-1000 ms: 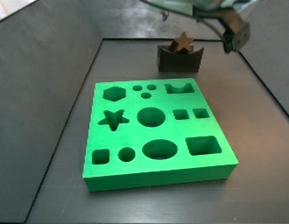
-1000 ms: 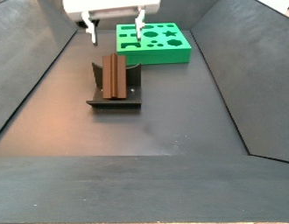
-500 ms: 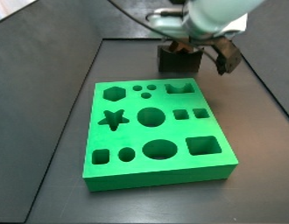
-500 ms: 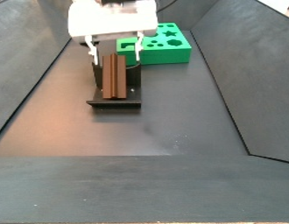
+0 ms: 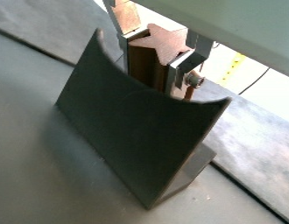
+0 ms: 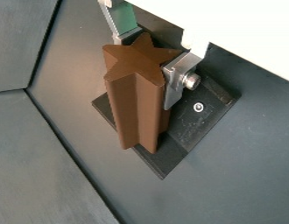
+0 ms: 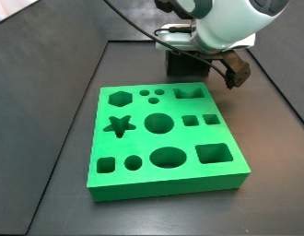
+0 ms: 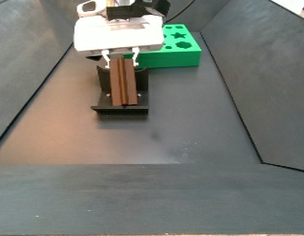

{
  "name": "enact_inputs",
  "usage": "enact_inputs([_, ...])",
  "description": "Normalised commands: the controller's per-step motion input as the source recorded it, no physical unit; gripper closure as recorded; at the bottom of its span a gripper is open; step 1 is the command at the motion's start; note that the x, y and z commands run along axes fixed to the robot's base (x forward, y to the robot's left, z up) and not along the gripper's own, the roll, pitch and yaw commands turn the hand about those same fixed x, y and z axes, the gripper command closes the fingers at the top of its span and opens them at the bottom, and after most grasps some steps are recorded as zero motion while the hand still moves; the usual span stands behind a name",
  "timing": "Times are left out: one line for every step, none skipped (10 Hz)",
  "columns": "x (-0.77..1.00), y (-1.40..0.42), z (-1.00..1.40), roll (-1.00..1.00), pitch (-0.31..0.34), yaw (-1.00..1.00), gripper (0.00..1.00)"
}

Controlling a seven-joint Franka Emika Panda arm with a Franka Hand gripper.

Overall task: Pick up the star object. Move up. Place the star object on the fixture. Regrasp the star object. Move to above the board. Insert the star object.
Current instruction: Move to above the board.

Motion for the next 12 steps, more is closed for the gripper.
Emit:
enact_inputs([-0.14, 0.08, 1.00, -0.17, 0.192, -0.31, 1.00])
enact_inputs([-0.15, 0.08, 1.00, -0.18, 0.203, -0.22, 1.00])
enact_inputs([-0.14, 0.08, 1.00, -0.19, 0.215, -0.10, 1.00])
enact_inputs([-0.13, 0.08, 1.00, -0.18, 0.215, 0.00, 1.00])
enact_inputs([-0.13, 0.07, 1.00, -0.16, 0.204, 0.03, 1.00])
enact_inputs([-0.13, 0.07, 1.00, -0.11, 0.167, 0.09, 1.00])
enact_inputs([-0.13, 0.06, 1.00, -0.08, 0.141, 0.11, 1.00])
enact_inputs([-0.12, 0.06, 1.00, -0.07, 0.107, 0.12, 1.00])
enact_inputs([-0.12, 0.06, 1.00, -0.06, 0.055, 0.13, 1.00])
enact_inputs([-0.12, 0.06, 1.00, -0.06, 0.020, 0.12, 1.00])
enact_inputs([-0.11, 0.05, 1.00, -0.06, -0.008, 0.11, 1.00])
enact_inputs([-0.11, 0.05, 1.00, -0.06, -0.033, 0.08, 1.00])
